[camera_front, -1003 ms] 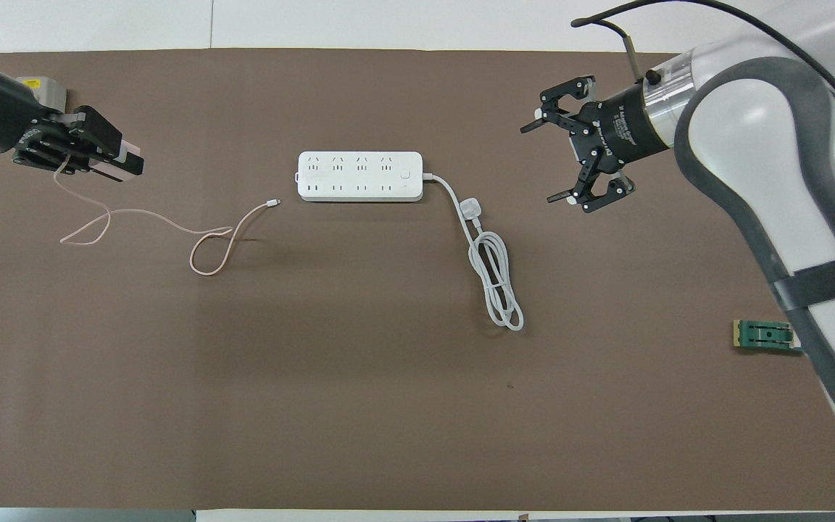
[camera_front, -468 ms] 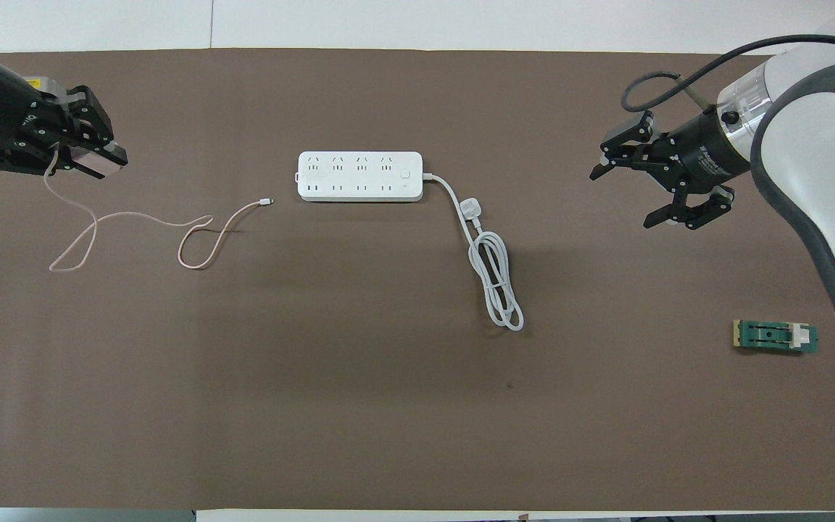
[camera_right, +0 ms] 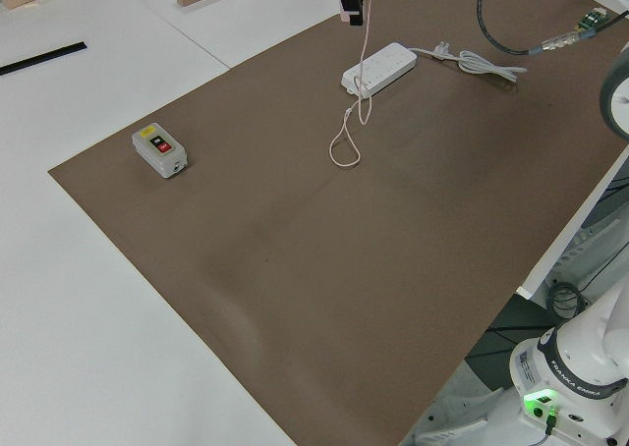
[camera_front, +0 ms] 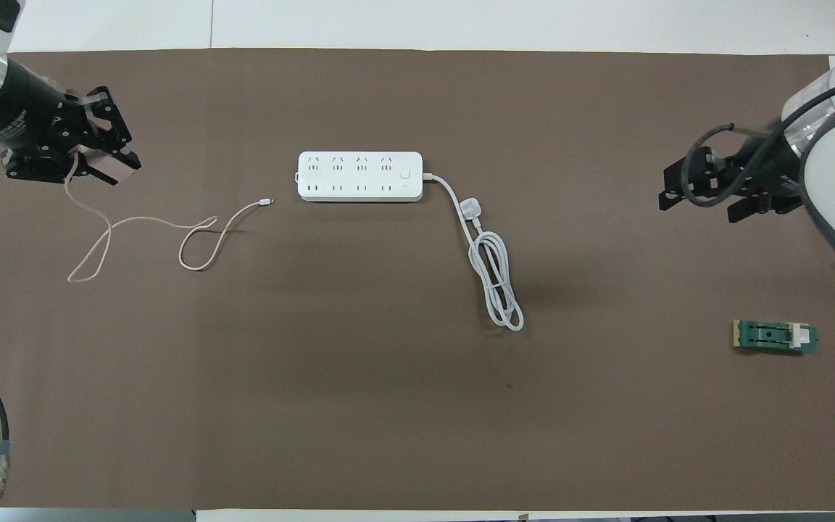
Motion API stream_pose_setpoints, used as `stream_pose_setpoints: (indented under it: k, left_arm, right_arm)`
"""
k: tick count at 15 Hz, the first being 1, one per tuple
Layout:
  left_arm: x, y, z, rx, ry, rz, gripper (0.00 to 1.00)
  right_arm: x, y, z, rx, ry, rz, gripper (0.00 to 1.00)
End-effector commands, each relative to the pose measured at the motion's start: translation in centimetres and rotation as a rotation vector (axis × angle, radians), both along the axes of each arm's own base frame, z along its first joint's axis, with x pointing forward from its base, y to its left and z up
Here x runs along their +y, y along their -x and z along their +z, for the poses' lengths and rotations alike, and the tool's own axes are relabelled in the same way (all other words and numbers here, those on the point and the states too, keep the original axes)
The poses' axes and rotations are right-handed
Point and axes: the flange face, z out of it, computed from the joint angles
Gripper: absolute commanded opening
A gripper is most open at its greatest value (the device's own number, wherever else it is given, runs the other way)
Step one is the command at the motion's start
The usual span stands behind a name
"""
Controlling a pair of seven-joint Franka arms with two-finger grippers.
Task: Plug charger into power strip
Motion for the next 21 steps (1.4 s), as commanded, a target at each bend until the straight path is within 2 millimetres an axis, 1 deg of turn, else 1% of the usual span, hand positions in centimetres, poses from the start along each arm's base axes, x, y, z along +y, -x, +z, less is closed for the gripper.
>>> stream_pose_setpoints:
  k: [1,3,5,6,7,9,11,12,14,16,17,19,20,21]
  left_arm:
    - [-4.8,-1.0,-1.2,-0.049,-0.108,0.201,0.00]
    - [-6.2,-2.2,-3.4,-0.038,-0.140,0.427,0.00]
    - [-8.5,-2.3,-3.9,-0.053,-0.148,0.562,0.00]
    - [-9.4,-2.4,-4.5,-0.052,-0.163,0.630,0.00]
    - [-10.7,-2.6,-5.3,-0.059,-0.173,0.695,0.00]
    - [-11.5,-3.0,-6.0,-0.073,-0.160,0.801,0.00]
    - [-11.5,-3.1,-7.5,-0.063,-0.160,0.895,0.00]
    - [-11.6,-3.0,-8.0,-0.054,-0.163,0.938,0.00]
    - [-12.7,-2.8,-9.3,-0.051,-0.159,0.984,0.00]
    - [-13.3,-2.6,-12.2,-0.056,-0.150,1.034,0.00]
    - [-14.4,-2.2,-13.2,-0.059,-0.146,1.029,0.00]
    - [-14.9,-2.1,-14.2,-0.059,-0.145,1.037,0.00]
    - [-15.2,-2.0,-14.6,-0.063,-0.141,1.039,0.00]
    - [-15.7,-1.6,-15.5,-0.059,-0.148,1.034,0.00]
  right_arm:
    - [-1.2,3.8,2.8,-0.040,0.067,0.147,1.00]
    - [-1.7,5.6,4.2,-0.061,0.111,0.199,1.00]
    - [-2.7,6.9,5.3,-0.074,0.124,0.210,1.00]
    - [-3.1,7.7,5.3,-0.072,0.125,0.204,1.00]
    - [-3.2,8.4,5.2,-0.066,0.125,0.203,1.00]
    - [-3.4,9.1,4.9,-0.053,0.126,0.199,1.00]
    - [-3.6,9.3,4.8,-0.047,0.135,0.196,1.00]
    - [-4.0,9.2,4.8,-0.049,0.137,0.185,1.00]
    - [-4.4,8.9,5.0,-0.062,0.139,0.175,1.00]
    - [-4.5,8.9,5.4,-0.071,0.142,0.172,1.00]
    - [-4.5,8.9,5.7,-0.075,0.143,0.173,1.00]
    - [-4.5,8.7,6.7,-0.096,0.145,0.164,1.00]
    - [-4.5,8.8,6.8,-0.094,0.144,0.165,1.00]
    - [-4.5,9.0,6.9,-0.089,0.144,0.164,1.00]
